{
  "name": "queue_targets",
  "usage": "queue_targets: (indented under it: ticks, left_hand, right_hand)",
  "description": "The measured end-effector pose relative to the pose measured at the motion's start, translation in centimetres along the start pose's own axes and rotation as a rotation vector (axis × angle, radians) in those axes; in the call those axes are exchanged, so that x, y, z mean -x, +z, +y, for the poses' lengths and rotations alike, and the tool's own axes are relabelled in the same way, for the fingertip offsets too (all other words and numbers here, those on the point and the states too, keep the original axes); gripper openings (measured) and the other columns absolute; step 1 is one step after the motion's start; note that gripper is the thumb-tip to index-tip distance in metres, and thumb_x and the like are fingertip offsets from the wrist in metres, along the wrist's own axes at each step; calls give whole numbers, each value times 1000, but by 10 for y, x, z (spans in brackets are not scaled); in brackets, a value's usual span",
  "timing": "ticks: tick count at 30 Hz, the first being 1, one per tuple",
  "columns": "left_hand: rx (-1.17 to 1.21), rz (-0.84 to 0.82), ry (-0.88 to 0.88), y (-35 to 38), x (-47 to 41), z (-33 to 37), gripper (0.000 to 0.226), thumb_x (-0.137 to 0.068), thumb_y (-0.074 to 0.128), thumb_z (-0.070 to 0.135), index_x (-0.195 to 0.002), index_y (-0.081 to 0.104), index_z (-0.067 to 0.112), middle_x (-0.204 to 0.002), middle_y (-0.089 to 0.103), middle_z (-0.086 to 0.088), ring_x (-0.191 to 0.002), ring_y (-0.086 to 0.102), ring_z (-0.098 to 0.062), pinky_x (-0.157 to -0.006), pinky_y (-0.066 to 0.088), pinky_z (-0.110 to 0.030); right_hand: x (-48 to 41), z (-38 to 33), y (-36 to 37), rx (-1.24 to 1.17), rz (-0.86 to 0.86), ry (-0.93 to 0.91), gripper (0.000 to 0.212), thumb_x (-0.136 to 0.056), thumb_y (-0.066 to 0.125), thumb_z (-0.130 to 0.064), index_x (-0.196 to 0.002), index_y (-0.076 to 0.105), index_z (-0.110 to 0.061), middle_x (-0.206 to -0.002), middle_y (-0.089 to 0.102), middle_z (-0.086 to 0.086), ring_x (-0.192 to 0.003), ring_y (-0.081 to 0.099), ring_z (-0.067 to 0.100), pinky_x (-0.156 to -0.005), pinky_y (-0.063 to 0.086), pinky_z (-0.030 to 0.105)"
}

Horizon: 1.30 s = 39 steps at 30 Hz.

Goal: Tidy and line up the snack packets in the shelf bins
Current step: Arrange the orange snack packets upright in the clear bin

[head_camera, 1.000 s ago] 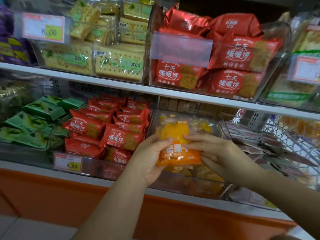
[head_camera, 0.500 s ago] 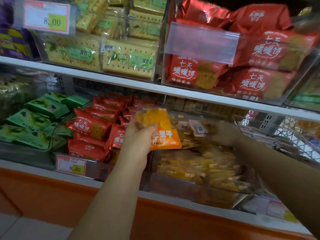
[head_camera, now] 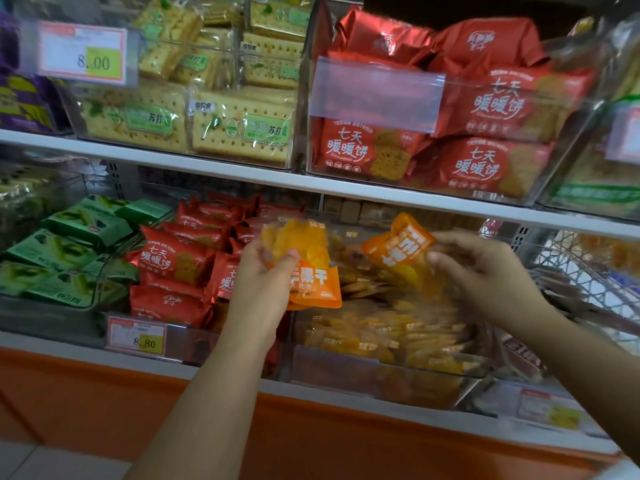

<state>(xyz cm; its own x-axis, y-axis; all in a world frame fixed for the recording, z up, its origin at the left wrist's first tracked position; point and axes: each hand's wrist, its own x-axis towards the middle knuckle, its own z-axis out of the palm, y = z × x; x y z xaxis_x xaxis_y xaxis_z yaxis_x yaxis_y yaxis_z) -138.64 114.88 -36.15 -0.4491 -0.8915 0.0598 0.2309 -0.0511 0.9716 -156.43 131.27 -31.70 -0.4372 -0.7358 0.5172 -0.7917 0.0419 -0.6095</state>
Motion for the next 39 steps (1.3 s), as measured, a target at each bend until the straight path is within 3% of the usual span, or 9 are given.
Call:
queue_targets:
  ticks: [7,10,13,20,23,27,31,34,39]
  left_hand:
    - [-20,-239,-71,16,25,-6,32,-95,55,19,-125,52,29,-111,67,2,-96,67,-18,-84,54,-43]
    - [159,-376,-250,21,33,-2,31,-95,52,14,-125,55,20,-92,72,-2,-73,69,-16,-60,53,-33]
    - [215,-470,-328,21,40,4,27,-95,50,14,-119,60,18,-77,71,-2,-64,67,-15,-53,53,-28]
    - [69,-802,-534,21,52,6,60,-79,47,61,-119,64,19,-111,69,-13,-101,67,-28,-81,55,-40]
    - [20,-902,-475,17,57,4,58,-73,62,63,-122,59,32,-114,69,-7,-106,65,-26,-82,56,-42]
    - [-44,-886,-419,20,57,-1,58,-65,81,24,-118,59,30,-109,71,-8,-102,67,-29,-92,51,-51]
    - [-21,-700,-344,24,50,-3,36,-79,71,12,-112,61,22,-91,74,-5,-81,70,-22,-71,57,-36]
    - [69,-554,-295,25,42,-4,39,-81,69,13,-119,59,19,-96,72,-10,-80,70,-23,-65,55,-33]
    - [194,-548,-304,35,51,-5,49,-70,72,23,-117,59,26,-96,73,-4,-83,71,-21,-64,56,-35]
  right_hand:
    - [26,-31,-8,-139,-163,137,16,-88,61,-15,-91,69,-29,-78,73,-15,-69,69,17,-65,55,34]
    - [25,-28,-13,-57,-139,153,15,-86,65,-16,-79,69,-29,-69,71,-15,-64,64,2,-64,51,18]
    - [24,-33,-29,210,-183,-7,5,-84,65,-31,-84,69,-34,-78,72,-13,-71,65,2,-67,51,22]
    - [16,-57,-20,444,-510,-536,14,-87,63,-25,-93,74,-18,-87,62,-23,-80,56,-12,-77,38,4]
    - [17,-54,-18,320,-454,-408,11,-78,73,-25,-84,73,-17,-83,67,-15,-77,60,-3,-70,46,11]
    - [24,-47,-8,150,-263,-250,19,-68,83,-19,-78,67,-21,-77,63,-7,-72,59,10,-64,47,18]
    - [27,-34,-8,-79,-22,110,39,-69,79,-34,-103,58,-35,-106,62,-11,-96,62,4,-81,52,19]
    - [39,-20,-12,-542,-183,563,66,-65,77,-43,-123,51,-26,-120,62,5,-106,64,28,-83,55,44]
    - [50,-23,-2,-795,-293,652,45,-79,67,-27,-119,48,-18,-115,65,16,-103,65,32,-77,56,46]
